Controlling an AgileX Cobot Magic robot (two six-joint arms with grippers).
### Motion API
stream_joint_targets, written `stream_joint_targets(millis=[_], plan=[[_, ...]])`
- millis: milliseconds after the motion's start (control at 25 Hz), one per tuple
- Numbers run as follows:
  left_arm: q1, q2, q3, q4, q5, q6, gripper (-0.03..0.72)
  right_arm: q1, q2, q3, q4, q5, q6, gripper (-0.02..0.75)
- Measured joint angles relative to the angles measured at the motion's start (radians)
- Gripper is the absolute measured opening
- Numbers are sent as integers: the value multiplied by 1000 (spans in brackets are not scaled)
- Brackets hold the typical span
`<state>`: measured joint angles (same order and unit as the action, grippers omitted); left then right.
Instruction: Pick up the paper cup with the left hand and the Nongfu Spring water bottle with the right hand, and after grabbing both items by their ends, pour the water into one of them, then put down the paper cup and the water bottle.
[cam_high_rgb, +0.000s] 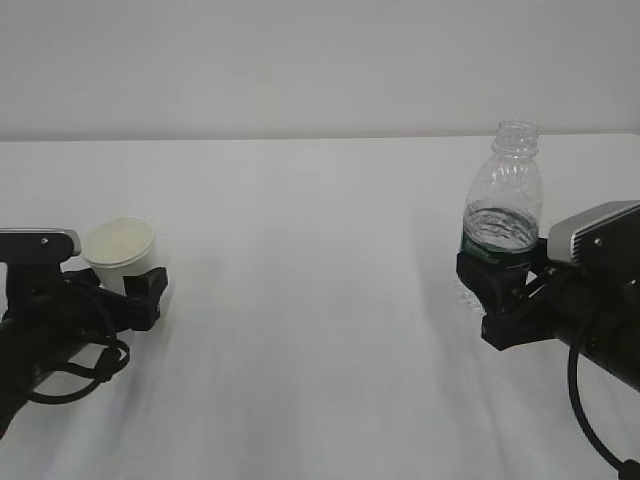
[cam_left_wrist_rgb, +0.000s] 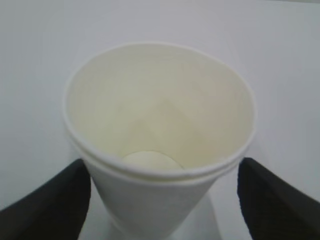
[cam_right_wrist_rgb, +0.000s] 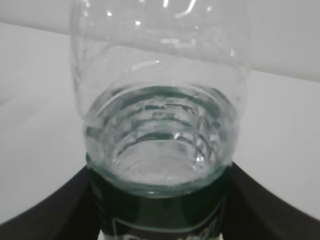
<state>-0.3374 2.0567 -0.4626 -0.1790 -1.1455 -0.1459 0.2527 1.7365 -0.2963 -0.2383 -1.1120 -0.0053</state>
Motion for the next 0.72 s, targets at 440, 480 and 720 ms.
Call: stream_joint_targets(millis=[440, 480, 720], plan=[[2, 35, -39, -58, -1, 0, 673, 0, 0, 0, 0, 0, -2, 465], [7, 39, -39, -58, -1, 0, 671, 0, 0, 0, 0, 0, -2, 465], [9, 51, -57, -62, -1, 0, 664, 0, 0, 0, 0, 0, -4, 465]])
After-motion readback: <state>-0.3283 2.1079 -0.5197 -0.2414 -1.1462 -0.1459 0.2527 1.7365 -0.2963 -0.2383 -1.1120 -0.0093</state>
